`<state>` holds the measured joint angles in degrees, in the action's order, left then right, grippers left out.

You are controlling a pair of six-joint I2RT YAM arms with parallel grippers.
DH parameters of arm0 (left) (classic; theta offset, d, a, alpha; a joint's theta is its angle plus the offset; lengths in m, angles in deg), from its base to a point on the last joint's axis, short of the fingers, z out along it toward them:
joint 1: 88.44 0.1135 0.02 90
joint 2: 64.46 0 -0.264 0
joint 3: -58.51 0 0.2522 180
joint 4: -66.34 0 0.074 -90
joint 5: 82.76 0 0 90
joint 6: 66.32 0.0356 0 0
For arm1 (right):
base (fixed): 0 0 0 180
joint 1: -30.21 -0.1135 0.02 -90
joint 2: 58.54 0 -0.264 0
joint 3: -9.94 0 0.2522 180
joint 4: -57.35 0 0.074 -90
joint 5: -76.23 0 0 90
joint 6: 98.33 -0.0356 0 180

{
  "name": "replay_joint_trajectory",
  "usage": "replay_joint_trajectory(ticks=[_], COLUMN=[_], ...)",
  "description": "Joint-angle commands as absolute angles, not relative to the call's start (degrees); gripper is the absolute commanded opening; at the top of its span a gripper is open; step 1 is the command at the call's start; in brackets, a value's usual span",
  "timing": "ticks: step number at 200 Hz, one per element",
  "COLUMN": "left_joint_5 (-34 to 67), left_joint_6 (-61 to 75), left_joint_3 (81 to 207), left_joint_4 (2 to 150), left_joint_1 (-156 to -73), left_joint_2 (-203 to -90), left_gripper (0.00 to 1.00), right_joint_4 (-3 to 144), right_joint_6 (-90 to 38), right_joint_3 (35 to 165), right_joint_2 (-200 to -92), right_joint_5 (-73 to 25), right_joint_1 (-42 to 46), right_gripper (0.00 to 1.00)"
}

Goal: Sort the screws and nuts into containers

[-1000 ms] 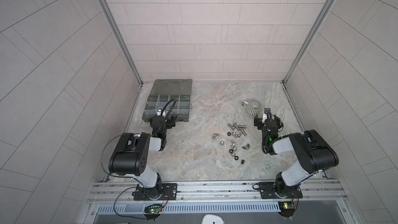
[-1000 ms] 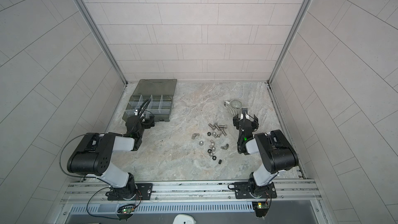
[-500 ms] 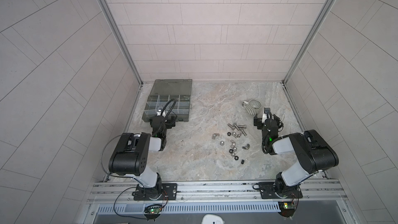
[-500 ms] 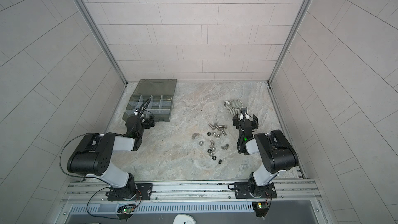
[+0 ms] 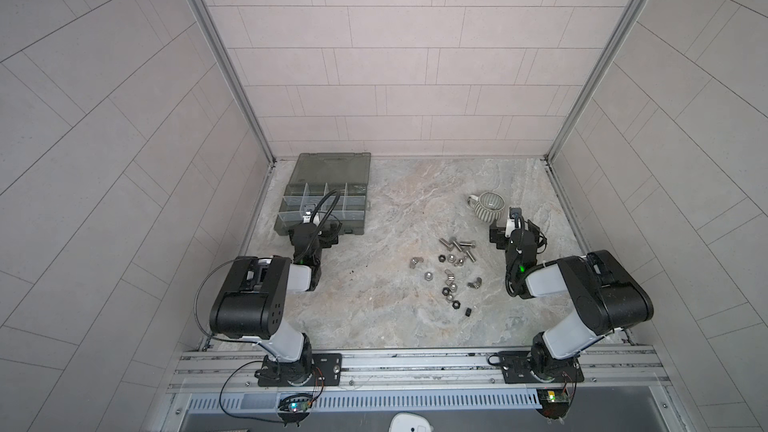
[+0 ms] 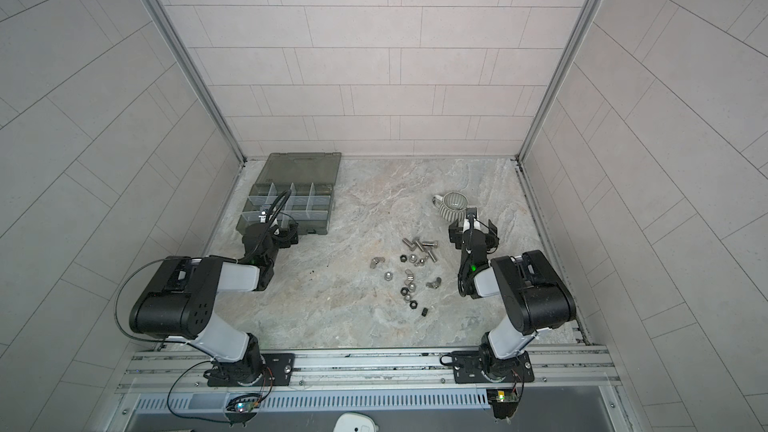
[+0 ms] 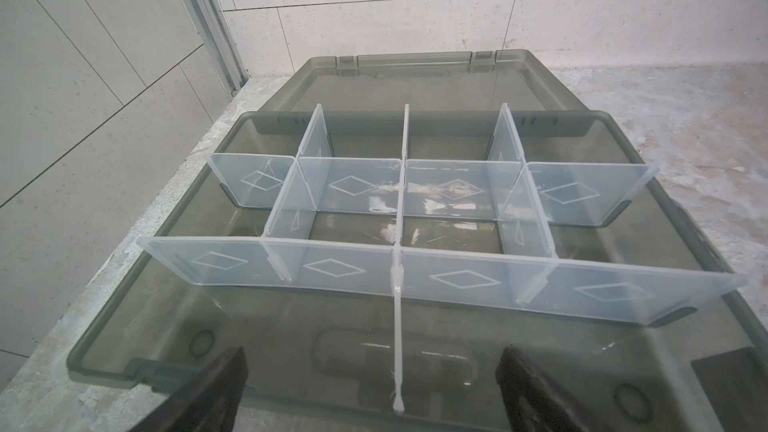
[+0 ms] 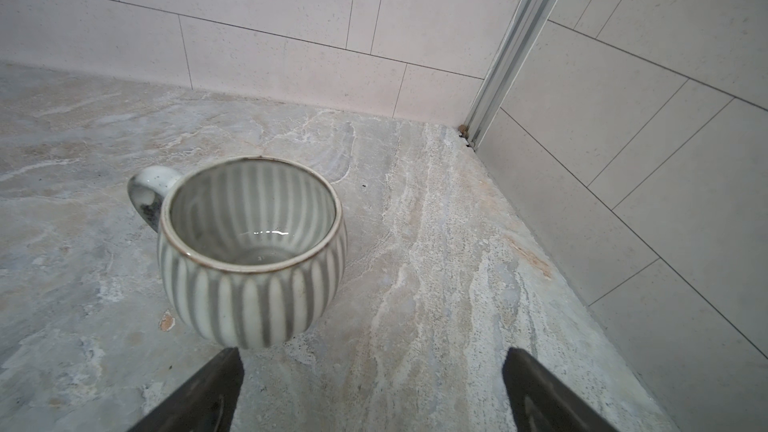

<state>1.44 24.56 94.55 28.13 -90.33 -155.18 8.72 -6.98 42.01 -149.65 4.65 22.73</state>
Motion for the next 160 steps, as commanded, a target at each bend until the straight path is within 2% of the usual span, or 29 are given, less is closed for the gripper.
replay_joint_trajectory(ticks=[1,82,98,111,122,141,160], left_joint_5=[1.7,2.1,4.6,8.0,9.0,9.0,9.1], left_joint_6=[24.1,23.9,23.1,22.2,22.0,22.1,22.0], left_joint_3=[94.8,94.9,95.2,94.7,94.6,94.8,94.9], left_joint_4=[27.3,27.4,27.9,26.8,26.5,26.9,27.1], left_joint_1=[-90.1,-90.0,-88.5,-86.9,-86.4,-86.4,-86.3], left_joint_2=[-155.2,-155.1,-155.2,-155.3,-155.4,-155.5,-155.5], left_gripper=[1.0,1.0,1.0,1.0,1.0,1.0,1.0], right_joint_4=[8.1,9.5,12.4,17.2,15.5,15.7,14.6], right_joint_6=[-6.1,-6.7,-7.4,-9.2,-10.9,-8.9,-8.8], right_joint_3=[41.4,42.0,43.3,45.1,44.1,44.7,44.3], right_joint_2=[-149.6,-149.5,-149.2,-148.6,-148.4,-148.8,-149.1], right_joint_5=[4.8,4.2,2.5,-4.5,-11.9,-17.9,-18.2], right_joint_1=[22.6,23.0,24.4,28.0,31.2,31.4,31.4], right_gripper=[0.99,0.99,0.99,0.99,0.99,0.99,0.99])
